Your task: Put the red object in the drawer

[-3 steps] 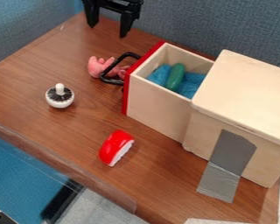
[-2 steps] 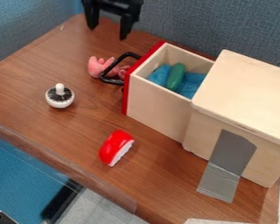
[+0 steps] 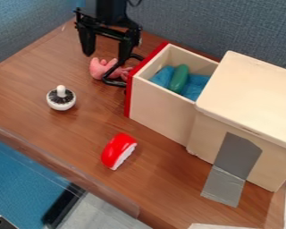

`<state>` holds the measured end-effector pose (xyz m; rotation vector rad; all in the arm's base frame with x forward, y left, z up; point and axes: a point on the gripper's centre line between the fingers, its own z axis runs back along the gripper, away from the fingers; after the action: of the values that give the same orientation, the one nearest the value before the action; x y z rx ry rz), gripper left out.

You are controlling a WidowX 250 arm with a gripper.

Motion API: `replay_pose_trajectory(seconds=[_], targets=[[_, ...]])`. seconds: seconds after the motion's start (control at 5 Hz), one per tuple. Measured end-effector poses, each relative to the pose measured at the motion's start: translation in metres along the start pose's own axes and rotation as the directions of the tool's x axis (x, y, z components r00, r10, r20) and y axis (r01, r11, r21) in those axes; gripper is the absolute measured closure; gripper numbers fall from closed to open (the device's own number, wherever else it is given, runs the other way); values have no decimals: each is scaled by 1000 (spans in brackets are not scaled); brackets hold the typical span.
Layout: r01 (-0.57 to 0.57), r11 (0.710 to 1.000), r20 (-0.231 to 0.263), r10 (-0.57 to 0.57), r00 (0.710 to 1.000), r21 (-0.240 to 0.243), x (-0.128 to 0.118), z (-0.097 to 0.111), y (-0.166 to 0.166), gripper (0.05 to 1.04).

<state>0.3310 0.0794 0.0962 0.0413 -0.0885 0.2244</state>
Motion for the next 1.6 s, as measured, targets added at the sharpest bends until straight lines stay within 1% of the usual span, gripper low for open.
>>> replay_pose_trajectory(seconds=[0.2, 0.4, 0.6, 0.8, 1.0, 1.2, 1.4, 1.6], targets=[[22, 1000, -10, -22, 1000, -11, -28, 3, -6, 83], [114, 993, -33, -115, 993, -34, -55, 0, -25, 83], [192, 981, -74, -195, 978, -35, -83, -22, -41, 83], [226, 974, -112, -227, 967, -27, -102, -41, -48, 83], [239, 970, -151, -241, 959, -30, -112, -58, -51, 83], [237, 971, -166, -241, 956, -42, -114, -67, -53, 83], [232, 972, -168, -237, 957, -45, -115, -70, -54, 139], [215, 975, -168, -221, 961, -53, -113, -75, -50, 433]])
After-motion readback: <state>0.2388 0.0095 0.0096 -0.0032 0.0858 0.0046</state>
